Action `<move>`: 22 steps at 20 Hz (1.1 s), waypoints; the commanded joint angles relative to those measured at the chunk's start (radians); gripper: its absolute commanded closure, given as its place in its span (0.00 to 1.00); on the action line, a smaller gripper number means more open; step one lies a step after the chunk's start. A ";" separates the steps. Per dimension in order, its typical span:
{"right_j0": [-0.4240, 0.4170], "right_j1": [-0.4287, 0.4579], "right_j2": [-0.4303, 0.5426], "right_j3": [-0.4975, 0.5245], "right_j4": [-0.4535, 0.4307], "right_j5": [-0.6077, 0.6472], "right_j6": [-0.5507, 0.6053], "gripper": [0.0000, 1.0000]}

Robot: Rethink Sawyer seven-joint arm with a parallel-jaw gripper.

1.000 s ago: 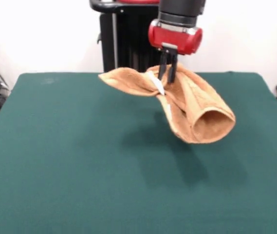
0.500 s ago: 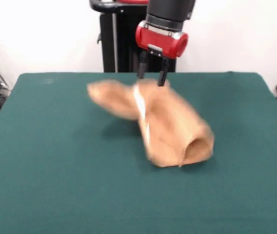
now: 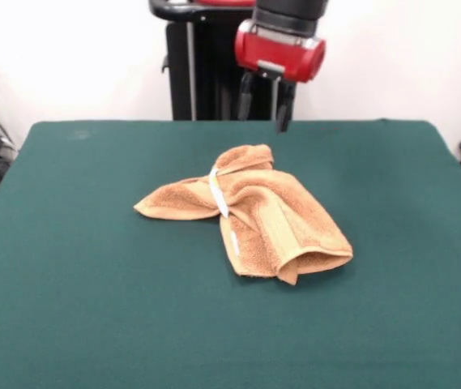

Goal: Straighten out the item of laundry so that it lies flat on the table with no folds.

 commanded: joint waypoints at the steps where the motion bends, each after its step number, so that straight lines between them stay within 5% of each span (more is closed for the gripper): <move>1: -0.024 -0.051 0.068 0.007 0.017 0.067 -0.327 0.00; 4: -0.008 0.029 0.059 -0.046 0.192 0.098 -0.605 0.00; 7: -0.039 0.077 0.088 -0.069 0.212 0.168 -0.744 0.00; 12: -0.073 0.128 0.094 -0.098 0.200 0.203 -0.803 0.00; 18: -0.085 0.229 0.101 -0.151 0.322 0.266 -0.916 0.00; 22: -0.091 0.242 0.101 -0.160 0.311 0.285 -0.917 0.00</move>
